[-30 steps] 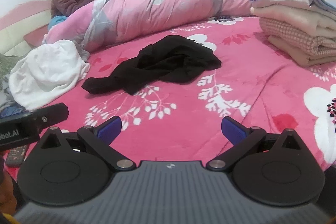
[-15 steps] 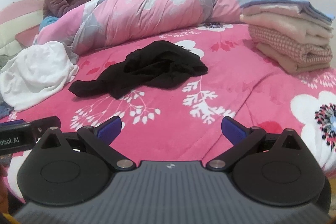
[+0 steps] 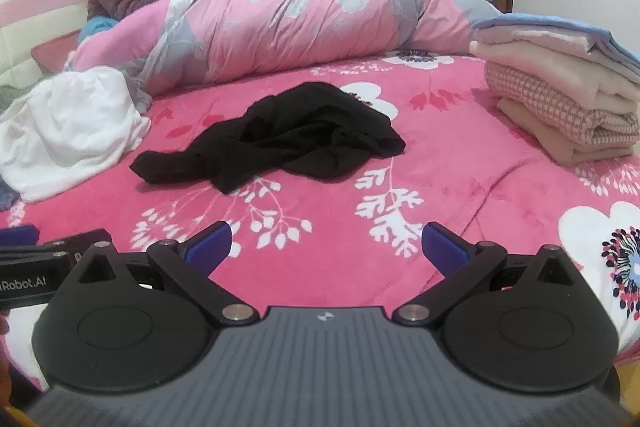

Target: Fold clothes

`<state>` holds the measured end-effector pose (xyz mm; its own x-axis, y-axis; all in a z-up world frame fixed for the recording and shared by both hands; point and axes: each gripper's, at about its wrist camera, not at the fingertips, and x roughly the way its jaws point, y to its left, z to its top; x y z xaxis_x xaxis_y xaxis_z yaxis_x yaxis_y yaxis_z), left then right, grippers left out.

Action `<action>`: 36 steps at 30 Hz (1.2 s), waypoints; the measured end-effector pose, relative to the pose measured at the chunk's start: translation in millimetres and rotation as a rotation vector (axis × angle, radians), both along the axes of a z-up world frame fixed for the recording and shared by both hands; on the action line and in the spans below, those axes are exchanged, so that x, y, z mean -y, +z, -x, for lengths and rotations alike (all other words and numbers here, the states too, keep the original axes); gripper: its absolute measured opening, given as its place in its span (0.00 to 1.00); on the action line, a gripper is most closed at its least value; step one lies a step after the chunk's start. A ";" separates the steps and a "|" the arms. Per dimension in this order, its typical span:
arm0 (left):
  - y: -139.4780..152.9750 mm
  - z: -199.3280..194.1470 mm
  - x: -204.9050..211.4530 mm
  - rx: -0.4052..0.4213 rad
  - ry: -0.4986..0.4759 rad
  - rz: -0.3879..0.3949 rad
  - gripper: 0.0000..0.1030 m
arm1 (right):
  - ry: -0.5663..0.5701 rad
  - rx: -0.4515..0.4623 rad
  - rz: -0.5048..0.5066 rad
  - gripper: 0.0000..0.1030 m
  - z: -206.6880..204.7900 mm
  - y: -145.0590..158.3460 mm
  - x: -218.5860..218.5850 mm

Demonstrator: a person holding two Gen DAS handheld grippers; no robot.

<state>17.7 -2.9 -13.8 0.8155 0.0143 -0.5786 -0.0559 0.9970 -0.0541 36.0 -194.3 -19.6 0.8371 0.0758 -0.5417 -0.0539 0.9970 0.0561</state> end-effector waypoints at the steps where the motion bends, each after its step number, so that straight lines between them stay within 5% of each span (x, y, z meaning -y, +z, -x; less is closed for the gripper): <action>1: -0.4 -0.4 0.3 -0.001 0.000 0.001 1.00 | -0.004 -0.001 0.002 0.99 -0.1 0.0 -0.2; 36: -4.1 -0.4 7.8 -0.041 0.036 -0.020 1.00 | -0.026 -0.032 -0.009 0.99 4.8 -2.9 5.0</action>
<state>18.1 -10.7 -17.9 0.7899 0.0555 -0.6107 -0.0939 0.9951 -0.0310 31.2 -199.3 -22.5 0.8210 0.0595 -0.5678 -0.0262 0.9974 0.0668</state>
